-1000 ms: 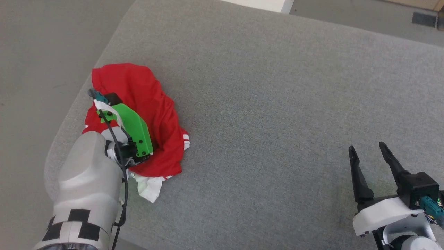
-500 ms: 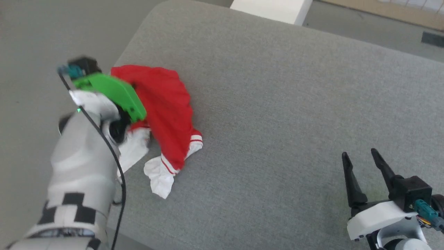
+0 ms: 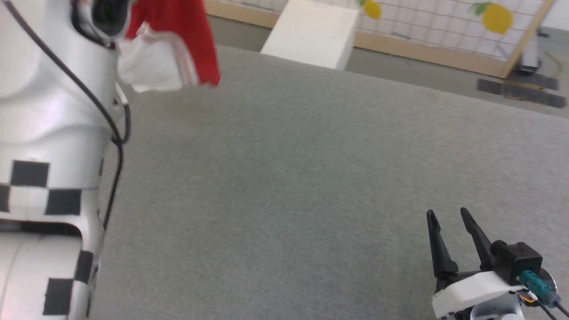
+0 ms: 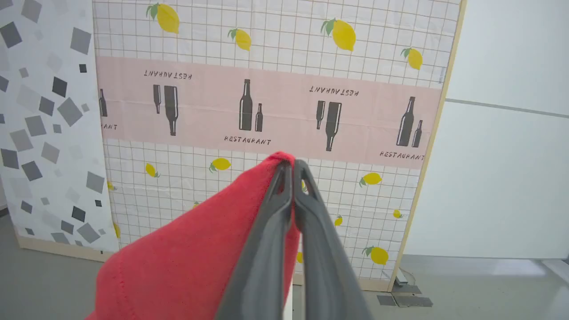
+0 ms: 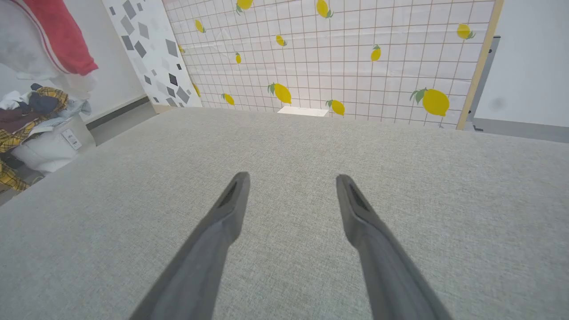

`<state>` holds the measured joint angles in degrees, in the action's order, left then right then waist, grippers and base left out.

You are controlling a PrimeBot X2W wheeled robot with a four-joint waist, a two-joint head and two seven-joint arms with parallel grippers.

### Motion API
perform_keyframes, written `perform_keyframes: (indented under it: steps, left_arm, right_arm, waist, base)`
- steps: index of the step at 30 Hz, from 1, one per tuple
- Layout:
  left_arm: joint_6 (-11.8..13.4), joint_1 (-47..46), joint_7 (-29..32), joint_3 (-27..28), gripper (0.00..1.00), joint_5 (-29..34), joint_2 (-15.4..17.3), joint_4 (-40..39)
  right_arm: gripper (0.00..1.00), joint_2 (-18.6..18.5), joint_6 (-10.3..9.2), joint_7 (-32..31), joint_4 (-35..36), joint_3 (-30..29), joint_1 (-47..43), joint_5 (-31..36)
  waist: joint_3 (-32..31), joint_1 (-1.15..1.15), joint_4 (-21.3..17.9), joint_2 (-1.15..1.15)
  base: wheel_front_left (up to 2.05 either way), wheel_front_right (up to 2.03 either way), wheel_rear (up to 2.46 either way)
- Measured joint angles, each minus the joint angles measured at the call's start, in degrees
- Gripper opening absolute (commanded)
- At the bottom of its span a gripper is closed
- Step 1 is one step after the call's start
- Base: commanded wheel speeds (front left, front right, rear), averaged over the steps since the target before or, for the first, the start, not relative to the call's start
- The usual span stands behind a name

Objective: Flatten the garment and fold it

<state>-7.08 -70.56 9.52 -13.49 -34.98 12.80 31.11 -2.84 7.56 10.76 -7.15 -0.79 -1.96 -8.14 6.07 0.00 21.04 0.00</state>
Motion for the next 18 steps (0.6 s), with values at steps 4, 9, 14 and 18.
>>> perform_keyframes:
  steps: [4,9,14,18]
  left_arm:
    - [0.0,-4.3,1.7,-1.2,0.0,-2.7,0.8,-2.6]
    - [0.0,-5.2,4.0,-3.2,0.0,-4.7,-0.6,-2.9]
    - [0.0,-2.6,5.8,-7.3,0.0,-6.4,-2.6,-2.6]
    - [0.0,3.8,6.7,-10.7,0.0,-7.7,-4.9,-1.5]
  right_arm:
    - [1.0,0.0,0.0,1.3,-1.6,0.1,0.9,-0.5]
    - [1.0,0.0,0.0,2.3,-2.8,-1.4,1.1,-0.6]
    - [1.0,0.0,0.0,2.9,-2.8,-3.2,1.1,-0.3]
    - [1.0,0.0,0.0,2.9,-2.5,-4.0,1.1,0.1]
  waist:
    - [-0.9,0.0,-4.4,0.0]
    - [-1.2,0.0,-10.8,0.0]
    - [-1.0,0.0,-16.3,0.0]
    - [-0.4,0.0,-19.7,0.0]
  base:
    - [0.0,0.0,0.0]
    - [0.0,0.0,0.0]
    - [0.0,0.0,0.0]
    - [0.0,0.0,0.0]
